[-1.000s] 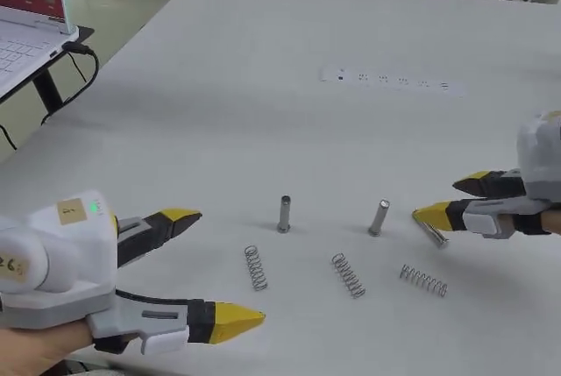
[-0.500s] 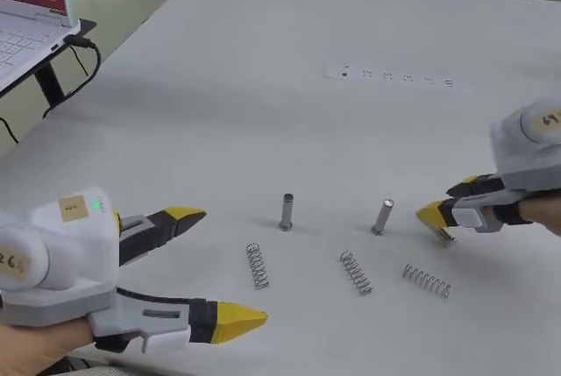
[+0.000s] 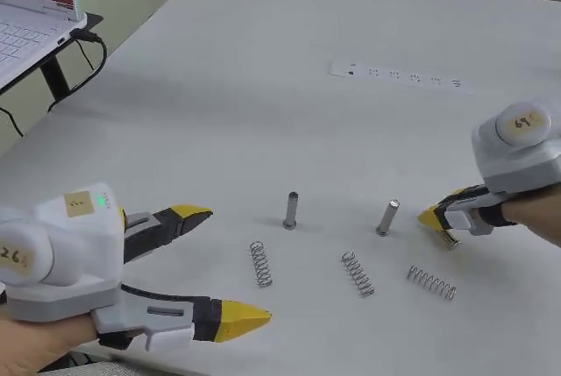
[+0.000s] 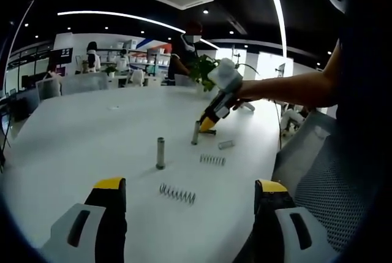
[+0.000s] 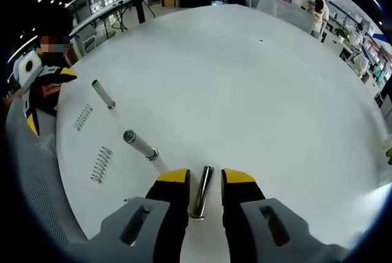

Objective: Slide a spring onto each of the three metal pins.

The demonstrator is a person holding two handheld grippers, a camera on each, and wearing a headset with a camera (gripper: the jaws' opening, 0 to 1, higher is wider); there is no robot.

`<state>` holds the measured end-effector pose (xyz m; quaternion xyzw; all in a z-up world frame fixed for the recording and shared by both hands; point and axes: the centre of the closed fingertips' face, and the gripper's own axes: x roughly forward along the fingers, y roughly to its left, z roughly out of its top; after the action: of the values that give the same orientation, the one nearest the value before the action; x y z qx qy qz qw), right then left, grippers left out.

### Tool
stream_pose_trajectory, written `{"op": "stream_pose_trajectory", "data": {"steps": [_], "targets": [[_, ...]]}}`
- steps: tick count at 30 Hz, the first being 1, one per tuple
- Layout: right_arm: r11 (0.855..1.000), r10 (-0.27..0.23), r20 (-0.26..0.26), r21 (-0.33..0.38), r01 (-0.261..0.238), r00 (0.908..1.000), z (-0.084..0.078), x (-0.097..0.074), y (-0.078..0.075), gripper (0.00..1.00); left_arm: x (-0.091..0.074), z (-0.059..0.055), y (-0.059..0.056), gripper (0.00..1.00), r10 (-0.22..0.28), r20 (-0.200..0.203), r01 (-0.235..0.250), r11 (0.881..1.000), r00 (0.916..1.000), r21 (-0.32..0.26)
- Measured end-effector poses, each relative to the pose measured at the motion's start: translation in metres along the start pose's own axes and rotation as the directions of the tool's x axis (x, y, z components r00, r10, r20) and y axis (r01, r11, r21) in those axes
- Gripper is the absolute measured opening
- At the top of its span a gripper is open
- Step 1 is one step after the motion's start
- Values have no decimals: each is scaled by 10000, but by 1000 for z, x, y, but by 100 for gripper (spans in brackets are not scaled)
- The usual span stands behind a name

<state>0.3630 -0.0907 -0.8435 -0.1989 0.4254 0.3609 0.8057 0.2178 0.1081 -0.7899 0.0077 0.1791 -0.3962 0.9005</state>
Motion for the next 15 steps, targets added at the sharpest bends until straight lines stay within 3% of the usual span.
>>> {"op": "stream_pose_trajectory", "data": {"steps": [15], "targets": [[9995, -79, -572, 286, 96, 9983, -6, 5, -3, 10, 2, 3, -1, 82, 12, 80, -12, 10000, 10000, -18]]}}
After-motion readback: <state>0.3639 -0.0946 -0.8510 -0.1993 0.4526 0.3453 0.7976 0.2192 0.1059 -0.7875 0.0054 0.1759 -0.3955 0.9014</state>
